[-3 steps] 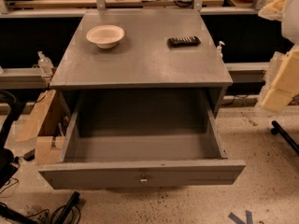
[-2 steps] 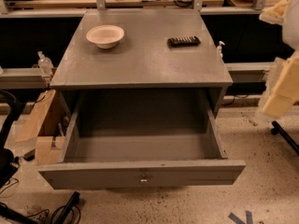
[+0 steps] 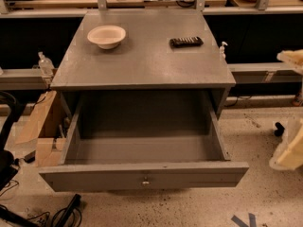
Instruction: Close top drawer
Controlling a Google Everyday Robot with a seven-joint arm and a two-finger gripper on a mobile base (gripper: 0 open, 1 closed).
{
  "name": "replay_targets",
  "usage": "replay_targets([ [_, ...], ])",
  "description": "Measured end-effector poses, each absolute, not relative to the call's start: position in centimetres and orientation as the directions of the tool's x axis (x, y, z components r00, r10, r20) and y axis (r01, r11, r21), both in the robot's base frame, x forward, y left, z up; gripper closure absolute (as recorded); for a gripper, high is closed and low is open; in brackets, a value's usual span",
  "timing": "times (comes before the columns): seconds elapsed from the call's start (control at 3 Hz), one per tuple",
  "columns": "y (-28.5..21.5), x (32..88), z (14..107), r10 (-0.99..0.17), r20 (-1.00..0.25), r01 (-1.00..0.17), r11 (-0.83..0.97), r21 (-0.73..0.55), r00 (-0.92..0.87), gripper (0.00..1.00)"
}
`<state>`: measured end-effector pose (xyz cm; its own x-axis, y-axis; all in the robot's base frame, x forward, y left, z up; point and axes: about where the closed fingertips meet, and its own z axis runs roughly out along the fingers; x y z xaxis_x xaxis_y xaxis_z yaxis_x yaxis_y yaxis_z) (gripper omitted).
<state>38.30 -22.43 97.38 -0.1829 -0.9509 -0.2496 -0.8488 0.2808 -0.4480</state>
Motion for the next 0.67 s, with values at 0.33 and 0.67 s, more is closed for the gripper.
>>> replay_targets([
  [0.33,-24.0,37.5,92.1,-0.947,-0.261,-0.856,0.289,-0.428,-0.189,0.16],
  [0.67,-25.1,37.1,86.3,-0.941,-0.277,-0.866,0.299,-0.4,-0.197,0.4],
])
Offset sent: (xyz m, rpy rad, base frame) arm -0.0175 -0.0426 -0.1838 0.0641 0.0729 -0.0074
